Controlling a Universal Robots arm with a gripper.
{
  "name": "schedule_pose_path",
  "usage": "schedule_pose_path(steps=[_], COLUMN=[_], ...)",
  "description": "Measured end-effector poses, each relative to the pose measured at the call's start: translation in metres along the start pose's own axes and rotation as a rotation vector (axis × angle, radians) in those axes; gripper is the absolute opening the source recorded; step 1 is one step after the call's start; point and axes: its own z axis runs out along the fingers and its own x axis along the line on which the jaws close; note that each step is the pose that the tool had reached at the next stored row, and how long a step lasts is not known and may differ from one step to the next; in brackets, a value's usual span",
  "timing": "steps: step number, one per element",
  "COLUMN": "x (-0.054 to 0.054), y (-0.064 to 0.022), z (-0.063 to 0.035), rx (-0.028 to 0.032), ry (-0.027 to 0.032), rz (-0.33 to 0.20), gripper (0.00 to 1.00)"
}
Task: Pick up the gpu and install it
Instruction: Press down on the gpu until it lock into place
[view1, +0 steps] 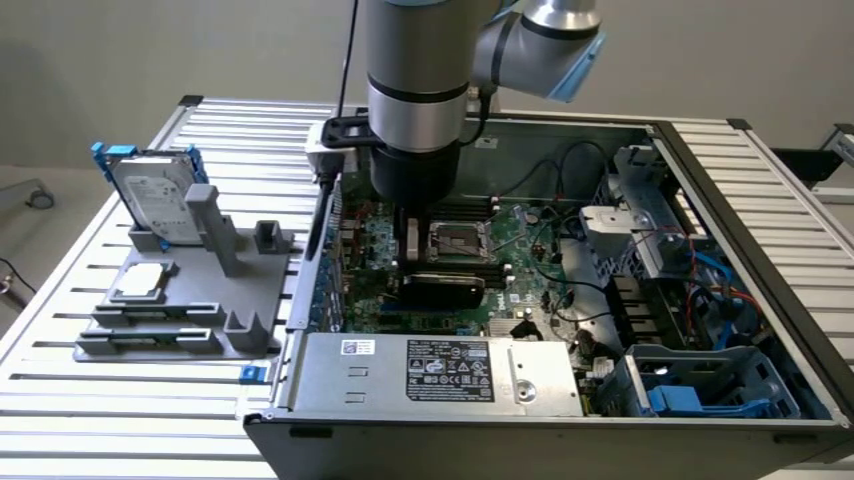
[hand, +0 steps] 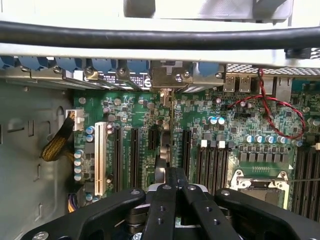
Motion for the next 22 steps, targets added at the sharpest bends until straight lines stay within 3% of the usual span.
schedule_pose_path(steps=[14, 16, 19, 22], x=[0.000, 0.000, 0.000, 0.000], y=[-0.0001, -0.0001, 0.0002, 0.0028], z=[0.0066, 0.0047, -0.0044, -0.0077], rx=[-0.0005, 0.0007, -0.0004, -0.0004], ry=[0.0007, -0.0018, -0.0001, 0.0000], rz=[0.000, 0.000, 0.000, -0.001], gripper=[0.11, 0.11, 0.11, 0.11])
